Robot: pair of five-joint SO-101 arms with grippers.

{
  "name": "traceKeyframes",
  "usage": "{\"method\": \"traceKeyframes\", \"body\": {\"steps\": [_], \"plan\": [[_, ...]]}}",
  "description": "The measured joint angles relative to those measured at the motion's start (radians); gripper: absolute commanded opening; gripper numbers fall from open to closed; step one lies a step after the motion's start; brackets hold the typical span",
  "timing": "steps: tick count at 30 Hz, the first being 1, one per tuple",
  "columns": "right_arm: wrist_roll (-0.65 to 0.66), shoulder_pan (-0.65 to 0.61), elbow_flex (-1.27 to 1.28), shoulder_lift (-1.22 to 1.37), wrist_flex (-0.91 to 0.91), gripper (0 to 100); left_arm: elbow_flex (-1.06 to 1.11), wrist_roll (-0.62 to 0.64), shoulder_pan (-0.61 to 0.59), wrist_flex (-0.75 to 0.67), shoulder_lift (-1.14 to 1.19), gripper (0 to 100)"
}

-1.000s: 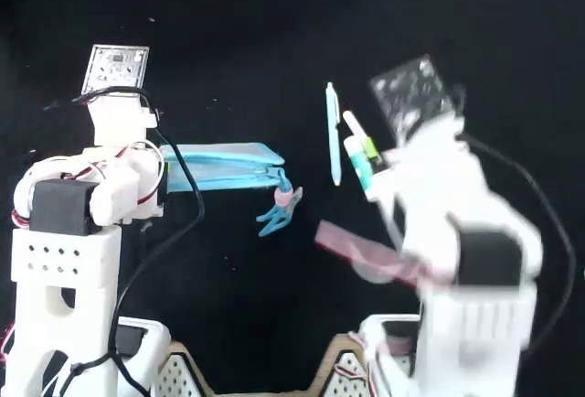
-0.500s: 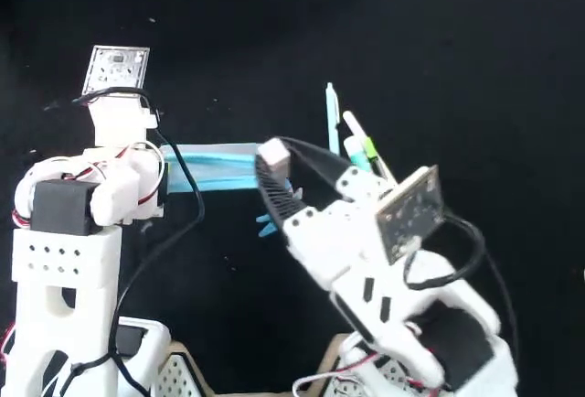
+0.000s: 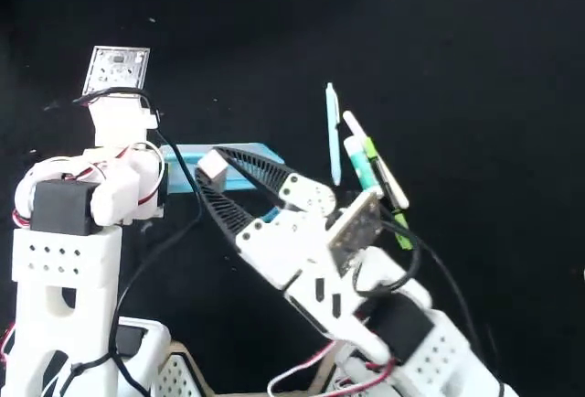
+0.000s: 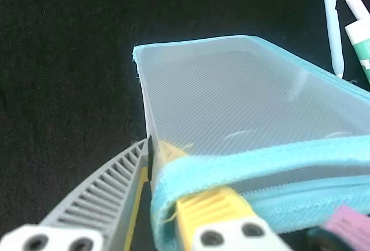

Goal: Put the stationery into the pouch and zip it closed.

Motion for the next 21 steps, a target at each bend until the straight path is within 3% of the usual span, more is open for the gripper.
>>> {"method": "traceKeyframes", "body": {"steps": [8,21], "plan": [[0.0,0.012,0.167,0.0,-0.253,1.1,0.0,0.0,0.0,0.0,0.0,3],[-0.003,0.083,0.249,-0.008,-0.287,1.1,0.002,0.0,0.0,0.0,0.0,3]]}}
